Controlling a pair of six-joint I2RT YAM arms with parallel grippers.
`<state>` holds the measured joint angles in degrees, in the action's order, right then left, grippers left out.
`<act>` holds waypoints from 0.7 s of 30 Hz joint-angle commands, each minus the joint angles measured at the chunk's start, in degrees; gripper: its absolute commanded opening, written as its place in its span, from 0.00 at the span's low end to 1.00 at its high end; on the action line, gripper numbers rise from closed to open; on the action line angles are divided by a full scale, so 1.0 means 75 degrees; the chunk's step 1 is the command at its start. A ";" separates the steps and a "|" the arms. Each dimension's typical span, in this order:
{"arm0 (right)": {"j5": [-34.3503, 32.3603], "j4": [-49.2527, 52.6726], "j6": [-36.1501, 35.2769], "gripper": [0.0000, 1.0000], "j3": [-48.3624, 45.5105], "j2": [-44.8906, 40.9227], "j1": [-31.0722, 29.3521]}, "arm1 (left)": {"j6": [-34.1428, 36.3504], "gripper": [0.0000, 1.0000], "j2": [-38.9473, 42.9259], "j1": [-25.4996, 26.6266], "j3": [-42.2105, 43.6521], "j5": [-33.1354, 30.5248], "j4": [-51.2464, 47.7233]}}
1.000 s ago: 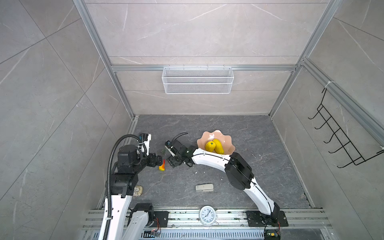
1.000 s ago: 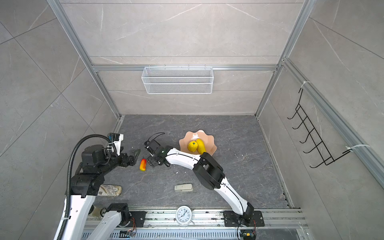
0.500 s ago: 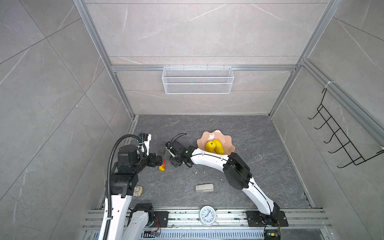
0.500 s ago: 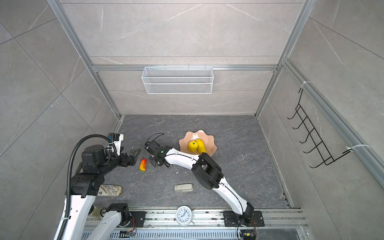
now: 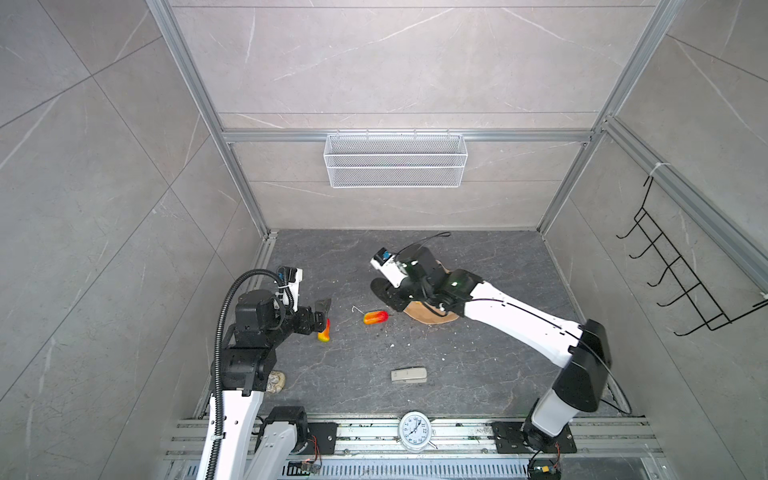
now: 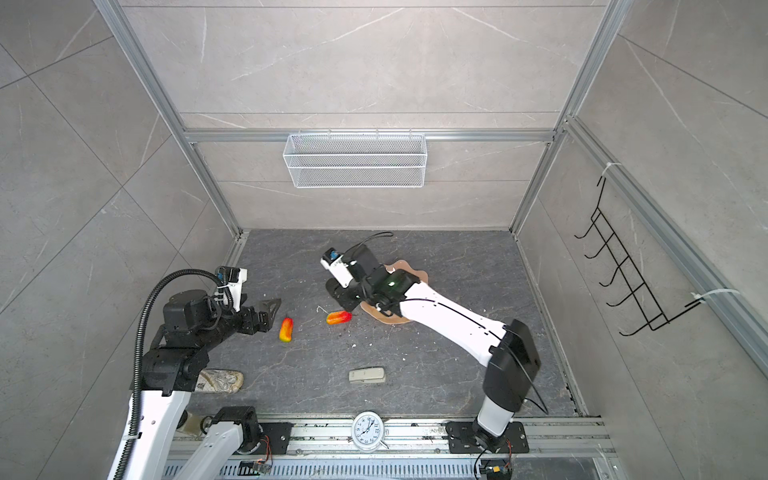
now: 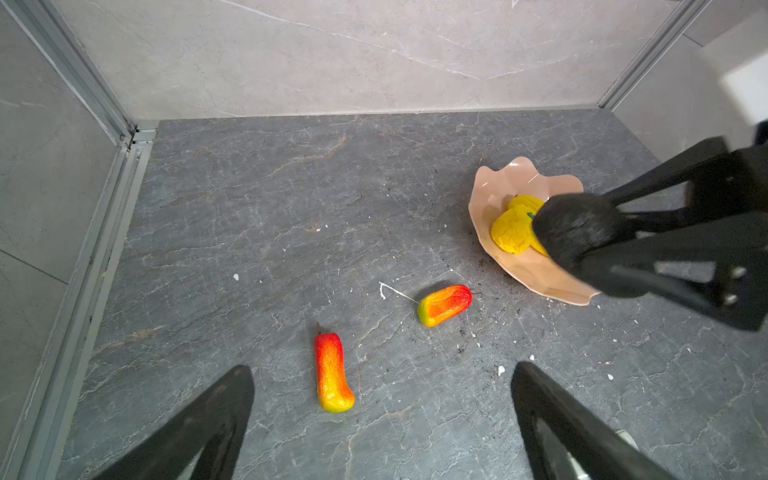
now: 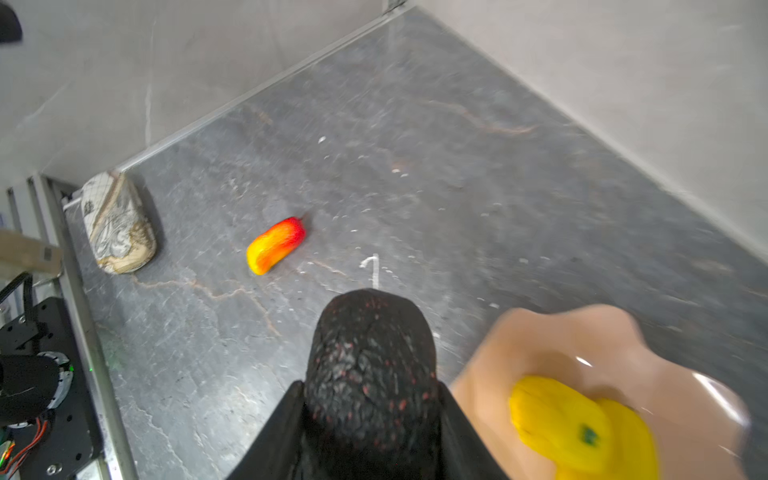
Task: Place and organize the fake fruits in the fruit bowl
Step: 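Lower the black avocado into the bowl and open the right gripper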
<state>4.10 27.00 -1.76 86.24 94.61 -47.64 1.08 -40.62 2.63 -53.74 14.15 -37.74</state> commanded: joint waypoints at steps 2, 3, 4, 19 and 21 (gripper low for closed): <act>0.0175 0.0349 -0.0127 0.21 -0.1046 -0.0307 0.0439 | 0.0187 1.00 0.0037 0.0036 -0.0066 0.0221 0.0098; 0.0115 0.0349 -0.0084 0.21 -0.1223 -0.0420 0.0538 | 0.0185 1.00 0.0030 0.0038 -0.0066 0.0222 0.0095; 0.0071 0.0349 -0.0047 0.20 -0.1360 -0.0486 0.0609 | 0.0184 1.00 0.0031 0.0036 -0.0065 0.0222 0.0098; -0.0175 0.0779 -0.0158 0.15 -0.2018 -0.0011 0.1100 | 0.0184 1.00 0.0023 0.0041 -0.0065 0.0198 0.0098; -0.0206 0.0783 -0.0175 0.15 -0.1992 0.0158 0.1122 | 0.0182 1.00 0.0035 0.0036 -0.0066 0.0204 0.0098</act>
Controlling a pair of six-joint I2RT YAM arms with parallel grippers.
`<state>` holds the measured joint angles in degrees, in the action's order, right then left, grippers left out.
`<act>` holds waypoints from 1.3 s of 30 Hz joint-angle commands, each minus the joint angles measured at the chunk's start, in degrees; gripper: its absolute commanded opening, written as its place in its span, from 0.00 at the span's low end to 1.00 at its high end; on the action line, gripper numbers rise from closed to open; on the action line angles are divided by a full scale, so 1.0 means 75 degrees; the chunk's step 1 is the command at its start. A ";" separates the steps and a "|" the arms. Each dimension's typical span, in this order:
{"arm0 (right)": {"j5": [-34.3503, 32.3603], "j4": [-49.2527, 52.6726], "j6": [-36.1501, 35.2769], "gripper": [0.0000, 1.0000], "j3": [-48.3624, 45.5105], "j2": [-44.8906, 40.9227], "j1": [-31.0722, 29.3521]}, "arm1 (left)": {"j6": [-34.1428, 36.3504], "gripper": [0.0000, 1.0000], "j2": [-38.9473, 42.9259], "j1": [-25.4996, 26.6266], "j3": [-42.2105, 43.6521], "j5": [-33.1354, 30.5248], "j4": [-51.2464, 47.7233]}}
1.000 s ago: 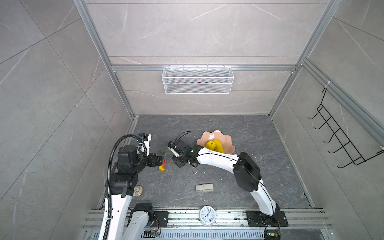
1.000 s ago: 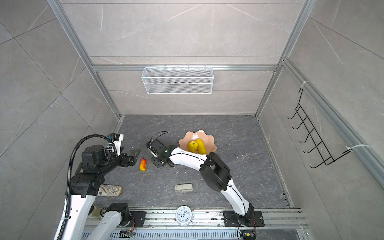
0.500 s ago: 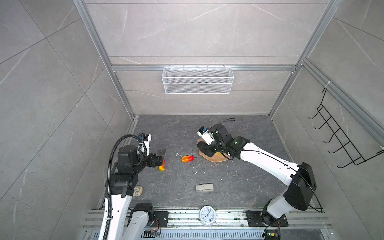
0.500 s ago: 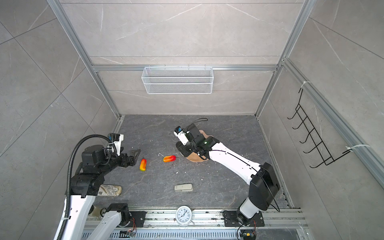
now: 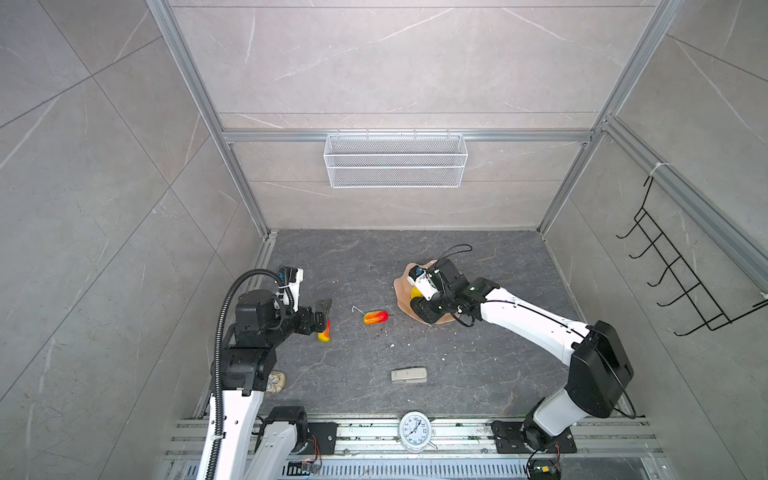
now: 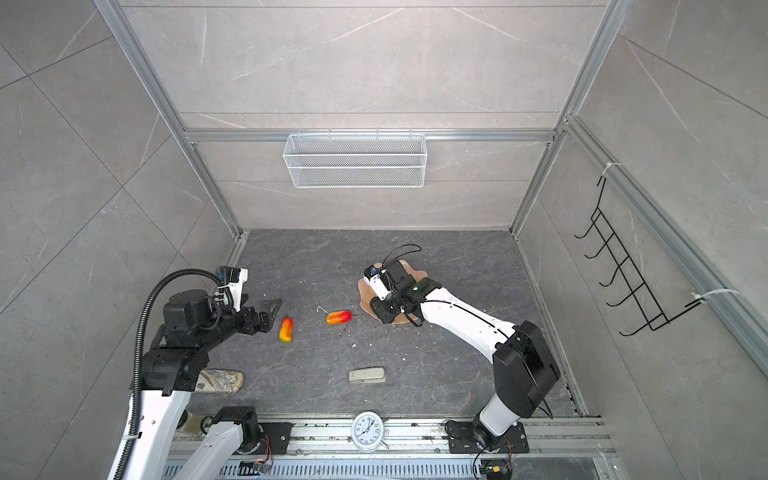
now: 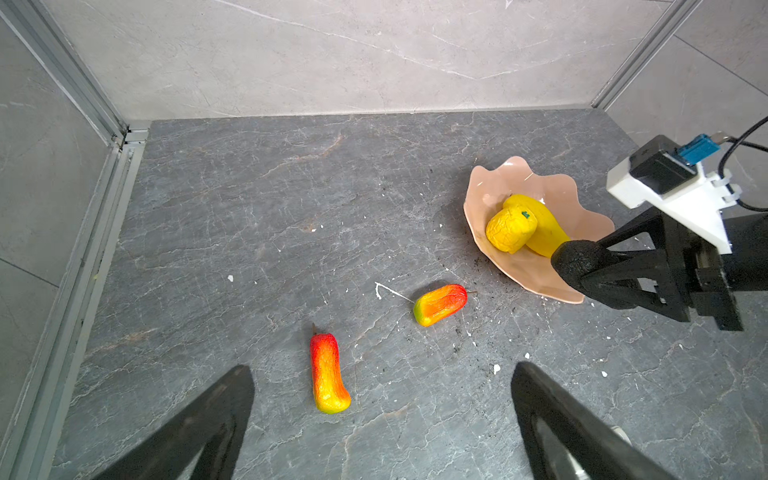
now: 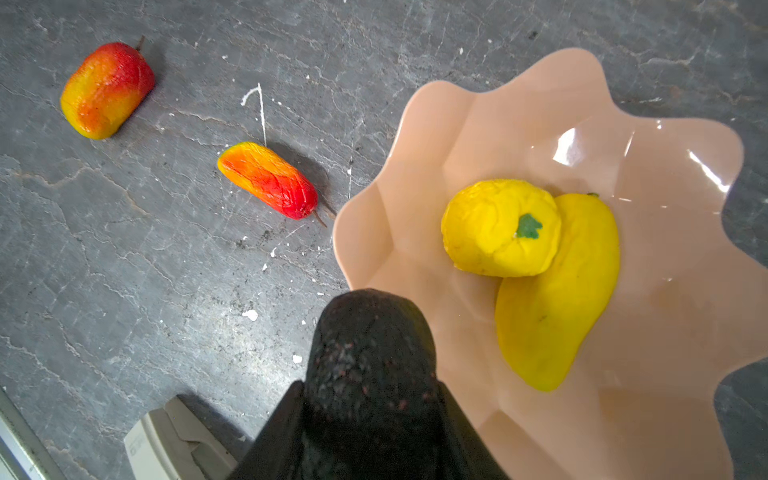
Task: Place and organize the fake fruits in the fruit bowl
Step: 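Lower the black avocado into the bowl and open the right gripper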
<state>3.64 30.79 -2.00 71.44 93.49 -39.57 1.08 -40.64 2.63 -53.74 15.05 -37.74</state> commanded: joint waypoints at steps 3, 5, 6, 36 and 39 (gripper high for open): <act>-0.0258 0.0178 -0.0122 0.15 0.0004 0.0498 0.0085 | 0.0190 1.00 0.0025 0.0039 -0.0064 0.0091 0.0098; -0.0263 0.0065 -0.0097 0.14 0.0027 0.0624 0.0161 | 0.0185 1.00 0.0011 0.0035 -0.0049 0.0088 0.0098; -0.0237 0.0017 -0.0088 0.14 0.0054 0.0692 0.0197 | 0.0184 1.00 0.0016 0.0036 -0.0061 0.0092 0.0095; -0.0674 -0.0103 -0.0003 0.16 0.1181 0.2282 0.0624 | 0.0184 1.00 -0.0110 0.0033 -0.0074 0.0138 0.0098; -0.0778 -0.0109 -0.0014 0.18 0.1236 0.2334 0.0624 | 0.0184 1.00 -0.0113 0.0036 -0.0077 0.0137 0.0098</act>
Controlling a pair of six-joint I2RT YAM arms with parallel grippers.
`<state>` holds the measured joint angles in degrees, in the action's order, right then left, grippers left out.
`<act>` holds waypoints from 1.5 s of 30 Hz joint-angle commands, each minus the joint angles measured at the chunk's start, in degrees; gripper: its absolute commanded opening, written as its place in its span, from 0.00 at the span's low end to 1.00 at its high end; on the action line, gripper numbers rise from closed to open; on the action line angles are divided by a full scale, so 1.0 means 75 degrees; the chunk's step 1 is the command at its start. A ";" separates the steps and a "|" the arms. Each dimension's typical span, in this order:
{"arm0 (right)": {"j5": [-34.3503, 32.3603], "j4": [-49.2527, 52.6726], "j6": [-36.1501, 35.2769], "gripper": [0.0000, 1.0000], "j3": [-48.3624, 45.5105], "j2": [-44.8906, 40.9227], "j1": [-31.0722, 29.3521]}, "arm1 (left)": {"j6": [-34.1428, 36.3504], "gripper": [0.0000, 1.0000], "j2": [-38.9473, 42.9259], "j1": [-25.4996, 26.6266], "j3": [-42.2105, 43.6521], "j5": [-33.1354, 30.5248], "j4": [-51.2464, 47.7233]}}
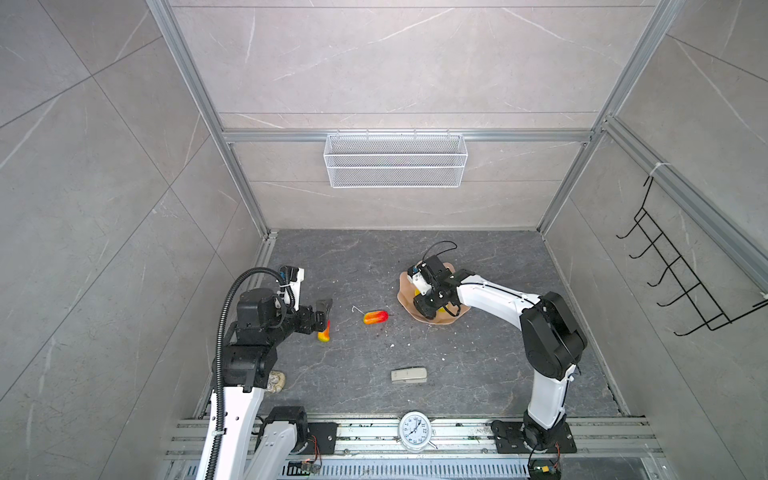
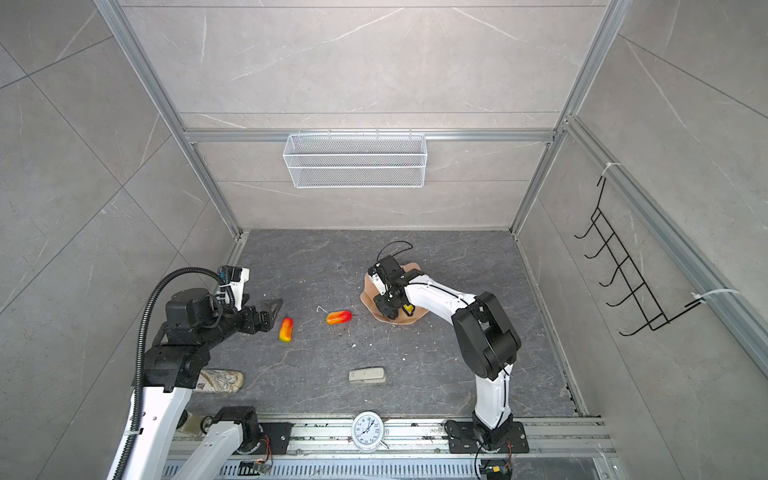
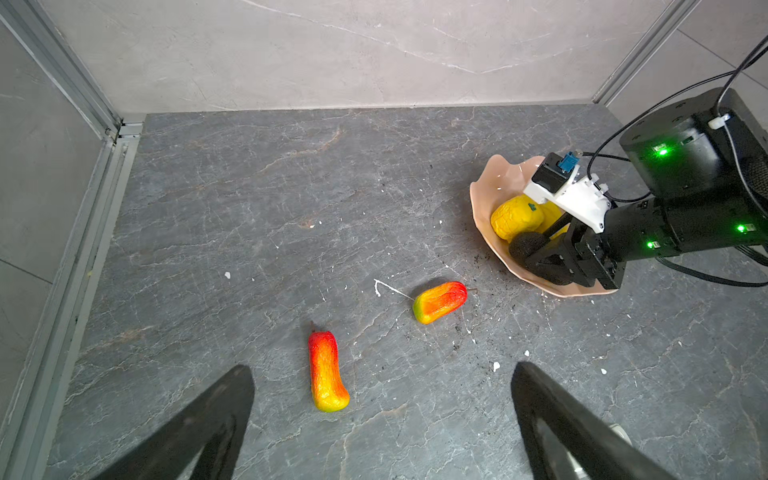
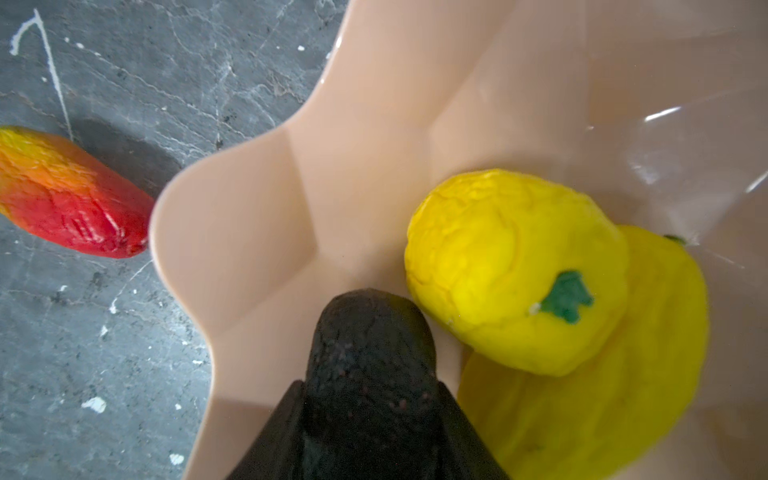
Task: Place and organize the fake fruits in the fruit bowl
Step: 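Lower the black avocado into the bowl and open the right gripper, then grasp the red-yellow pepper nearer the bowl with the right gripper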
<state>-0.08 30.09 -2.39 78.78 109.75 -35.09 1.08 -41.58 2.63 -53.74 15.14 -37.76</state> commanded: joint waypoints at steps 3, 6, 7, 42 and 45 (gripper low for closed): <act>-0.0323 -0.0015 0.0026 0.21 0.0317 0.0224 0.0027 | 0.0191 1.00 0.0021 0.0037 -0.0076 0.0126 0.0101; -0.0377 -0.0002 0.0016 0.25 0.0363 0.0283 0.0027 | 0.0184 1.00 0.0015 0.0041 -0.0074 0.0127 0.0101; -0.0377 -0.0001 0.0014 0.29 0.0384 0.0295 0.0027 | 0.0187 1.00 0.0017 0.0037 -0.0072 0.0126 0.0101; 0.0234 0.0889 -0.1274 1.00 0.2320 0.0780 -0.2303 | 0.0197 1.00 0.0013 0.0036 -0.0077 0.0088 0.0077; 0.0186 0.0922 -0.1472 1.00 0.2878 0.1503 -0.2327 | 0.0195 1.00 0.0032 0.0043 -0.0074 0.0083 0.0077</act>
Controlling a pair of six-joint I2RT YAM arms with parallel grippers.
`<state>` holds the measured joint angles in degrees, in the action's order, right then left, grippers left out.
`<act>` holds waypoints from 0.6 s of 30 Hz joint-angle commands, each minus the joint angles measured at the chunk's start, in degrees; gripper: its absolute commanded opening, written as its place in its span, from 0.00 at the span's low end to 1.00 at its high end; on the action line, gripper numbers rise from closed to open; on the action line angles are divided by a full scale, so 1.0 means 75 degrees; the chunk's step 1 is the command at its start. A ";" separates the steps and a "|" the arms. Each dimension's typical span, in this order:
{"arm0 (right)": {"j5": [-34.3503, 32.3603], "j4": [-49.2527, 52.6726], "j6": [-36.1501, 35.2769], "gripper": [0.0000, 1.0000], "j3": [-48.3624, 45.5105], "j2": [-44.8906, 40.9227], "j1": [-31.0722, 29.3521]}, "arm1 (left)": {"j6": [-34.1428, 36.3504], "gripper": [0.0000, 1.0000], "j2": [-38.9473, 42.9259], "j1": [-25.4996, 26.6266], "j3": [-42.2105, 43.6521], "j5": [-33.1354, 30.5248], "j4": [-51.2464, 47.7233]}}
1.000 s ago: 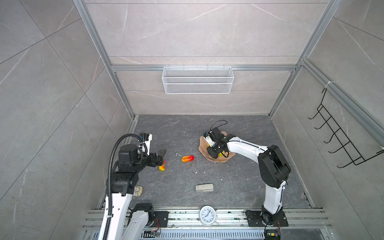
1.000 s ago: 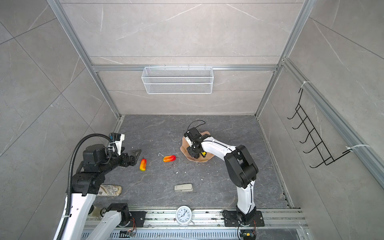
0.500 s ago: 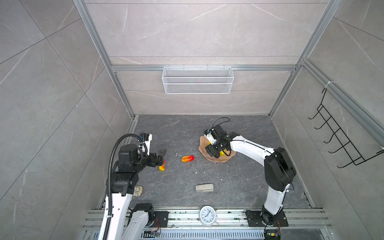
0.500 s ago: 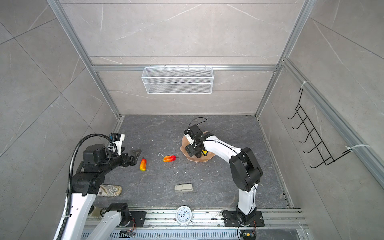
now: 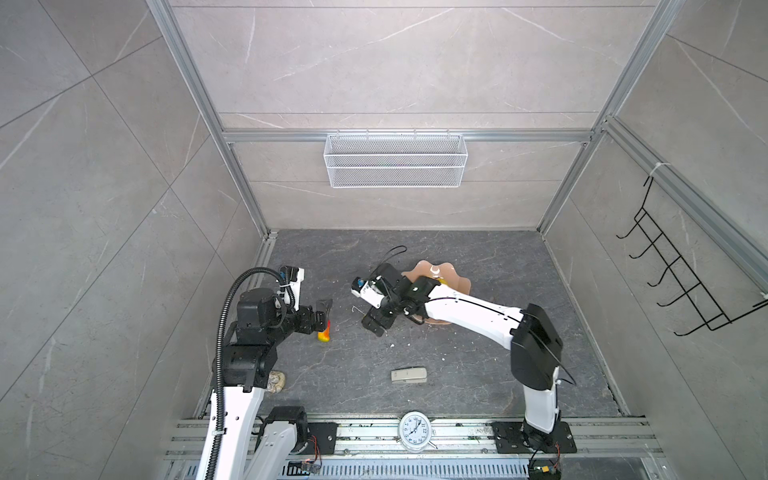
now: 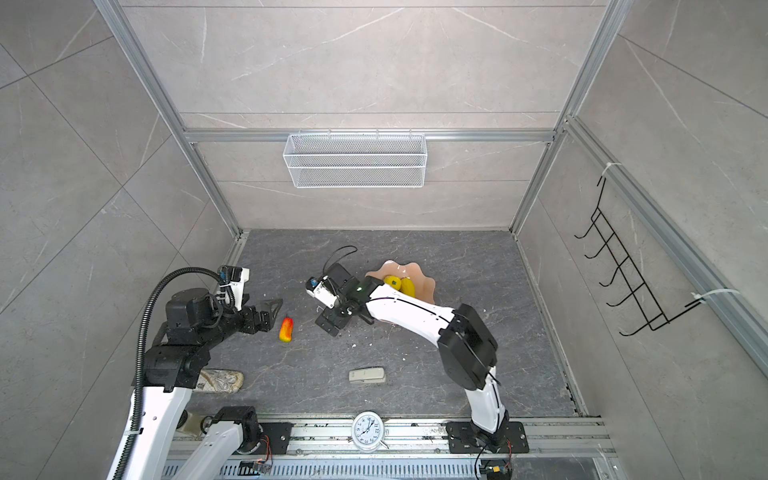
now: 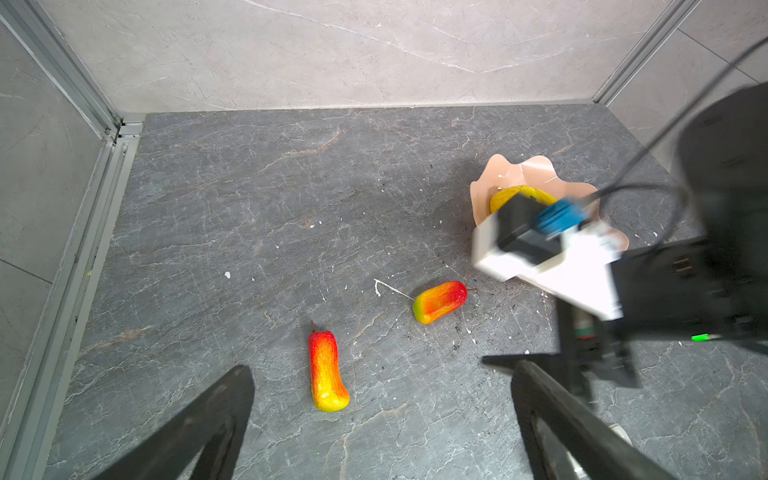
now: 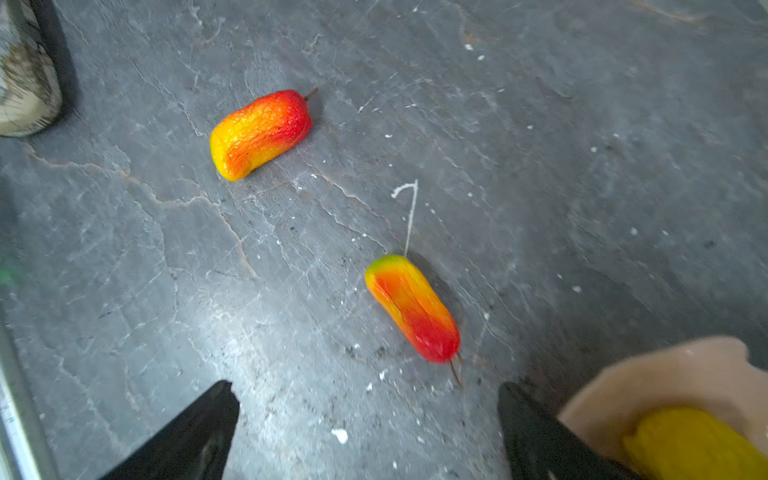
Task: Place and organize the fake fruits in the fruit bowl
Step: 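Grasp the red-yellow pepper nearer the bowl with the right gripper, then place the red-yellow pepper at the bowl's far side, release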
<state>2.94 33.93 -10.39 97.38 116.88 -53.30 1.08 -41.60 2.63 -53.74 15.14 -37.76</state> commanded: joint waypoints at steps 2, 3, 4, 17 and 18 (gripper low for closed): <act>-0.0358 0.0466 -0.0505 1.00 0.0735 0.0958 0.0106 | 0.0196 1.00 0.0044 0.0037 -0.0060 0.0063 0.0077; -0.0399 0.0488 -0.0553 1.00 0.0896 0.1160 0.0122 | 0.0193 1.00 0.0051 0.0036 -0.0066 0.0059 0.0077; -0.0447 0.0509 -0.0595 1.00 0.1038 0.1340 0.0119 | 0.0196 1.00 0.0051 0.0037 -0.0066 0.0074 0.0072; -0.0579 0.0918 -0.0630 0.39 0.1652 0.2163 0.0181 | 0.0196 1.00 0.0087 0.0037 -0.0075 0.0078 0.0089; -0.0600 0.0908 -0.0629 0.33 0.1600 0.2102 0.0187 | 0.0196 1.00 0.0081 0.0037 -0.0072 0.0090 0.0089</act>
<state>-0.71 39.05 -15.29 109.60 133.21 -52.05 1.08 -41.54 2.66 -53.74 15.14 -37.76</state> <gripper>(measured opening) 0.358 0.999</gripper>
